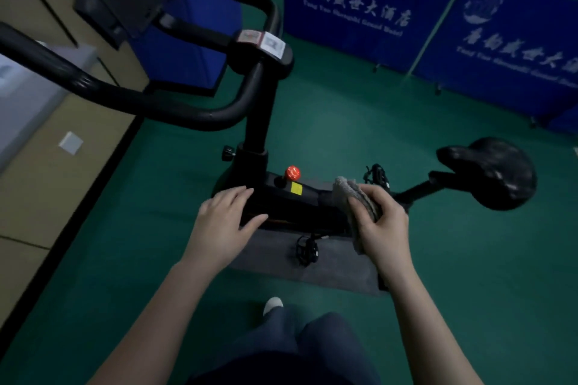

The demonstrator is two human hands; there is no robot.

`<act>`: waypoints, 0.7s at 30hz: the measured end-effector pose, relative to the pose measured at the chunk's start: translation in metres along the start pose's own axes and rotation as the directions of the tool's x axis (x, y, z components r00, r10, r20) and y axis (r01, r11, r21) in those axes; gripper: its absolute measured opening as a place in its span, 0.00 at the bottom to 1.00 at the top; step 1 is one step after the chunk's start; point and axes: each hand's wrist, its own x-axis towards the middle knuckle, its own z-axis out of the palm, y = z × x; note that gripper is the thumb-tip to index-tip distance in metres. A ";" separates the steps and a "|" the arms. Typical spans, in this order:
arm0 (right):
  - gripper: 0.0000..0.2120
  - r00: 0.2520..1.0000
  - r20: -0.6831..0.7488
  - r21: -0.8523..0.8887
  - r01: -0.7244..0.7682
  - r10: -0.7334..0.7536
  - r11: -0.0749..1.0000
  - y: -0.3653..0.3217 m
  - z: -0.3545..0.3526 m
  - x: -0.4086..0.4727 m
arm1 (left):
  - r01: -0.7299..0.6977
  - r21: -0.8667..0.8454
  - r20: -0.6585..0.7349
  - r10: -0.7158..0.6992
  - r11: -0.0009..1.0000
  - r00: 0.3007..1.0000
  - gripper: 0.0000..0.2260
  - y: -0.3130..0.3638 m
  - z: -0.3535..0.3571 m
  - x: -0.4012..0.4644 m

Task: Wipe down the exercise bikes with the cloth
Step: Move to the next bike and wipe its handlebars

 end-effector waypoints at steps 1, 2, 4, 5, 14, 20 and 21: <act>0.08 0.999 0.033 0.004 0.019 -0.019 1.000 -0.002 0.004 0.009 | 0.021 -0.003 -0.014 -0.021 1.000 1.000 0.30 0.000 -0.003 0.001; 0.08 0.997 0.068 0.011 0.036 -0.036 0.999 -0.005 0.009 0.018 | 0.043 -0.004 -0.024 -0.043 0.999 0.999 0.31 -0.001 -0.006 0.003; 0.09 0.989 0.126 0.038 0.072 -0.076 0.997 -0.012 0.016 0.037 | 0.105 -0.009 -0.037 -0.105 0.994 0.994 0.30 -0.002 -0.008 0.005; 0.09 0.984 0.152 0.059 0.089 -0.097 0.994 -0.015 0.019 0.047 | 0.142 -0.017 -0.046 -0.142 0.990 0.989 0.29 -0.002 -0.008 0.006; 0.07 0.904 0.332 0.259 0.189 -0.271 0.947 -0.038 0.029 0.133 | 0.479 -0.111 -0.218 -0.492 0.871 0.843 0.31 0.015 -0.015 0.005; 0.07 0.799 0.411 0.380 0.286 -0.438 0.879 -0.067 0.038 0.183 | 0.635 -0.160 -0.348 -0.645 0.756 0.681 0.32 0.032 -0.034 0.011; 0.08 0.783 0.416 0.395 0.302 -0.462 0.868 -0.073 0.042 0.189 | 0.654 -0.171 -0.367 -0.663 0.737 0.652 0.31 0.034 -0.038 0.011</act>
